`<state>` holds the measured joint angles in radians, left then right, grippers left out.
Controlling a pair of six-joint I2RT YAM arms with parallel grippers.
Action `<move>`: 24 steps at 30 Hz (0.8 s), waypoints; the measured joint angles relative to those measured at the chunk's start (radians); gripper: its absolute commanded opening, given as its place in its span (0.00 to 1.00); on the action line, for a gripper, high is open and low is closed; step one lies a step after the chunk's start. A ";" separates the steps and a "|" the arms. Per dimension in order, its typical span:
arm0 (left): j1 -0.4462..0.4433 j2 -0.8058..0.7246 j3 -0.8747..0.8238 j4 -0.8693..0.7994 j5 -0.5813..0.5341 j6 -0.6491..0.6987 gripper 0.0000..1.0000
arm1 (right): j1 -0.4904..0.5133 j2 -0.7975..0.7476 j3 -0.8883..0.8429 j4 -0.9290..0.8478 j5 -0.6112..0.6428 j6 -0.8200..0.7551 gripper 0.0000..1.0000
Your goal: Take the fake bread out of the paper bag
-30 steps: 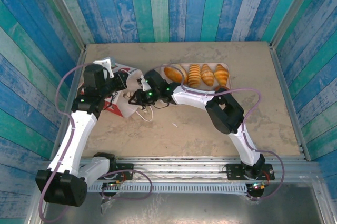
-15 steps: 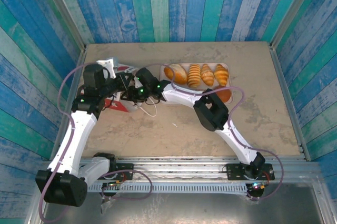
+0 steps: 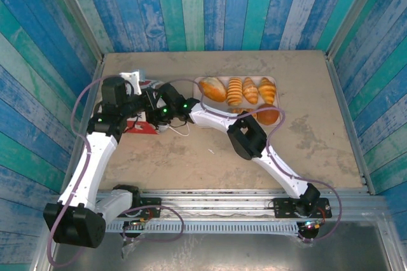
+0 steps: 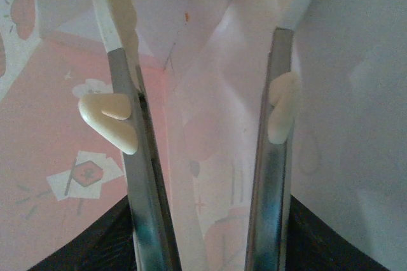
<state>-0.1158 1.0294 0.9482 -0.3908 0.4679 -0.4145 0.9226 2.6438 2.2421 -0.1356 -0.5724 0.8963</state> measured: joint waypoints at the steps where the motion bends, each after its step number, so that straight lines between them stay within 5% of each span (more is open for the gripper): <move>1: 0.000 0.000 0.000 0.000 0.000 0.000 0.00 | 0.000 0.003 0.004 0.000 -0.006 0.002 0.49; 15: 0.000 0.000 0.001 -0.019 -0.053 0.007 0.00 | -0.001 -0.027 -0.037 0.004 -0.033 -0.007 0.30; 24: 0.000 -0.005 0.010 -0.057 -0.173 0.003 0.00 | -0.001 -0.212 -0.304 0.109 -0.018 -0.002 0.27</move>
<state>-0.1162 1.0248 0.9585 -0.4477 0.2951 -0.4118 0.9218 2.4321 1.9385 -0.0261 -0.5900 0.8940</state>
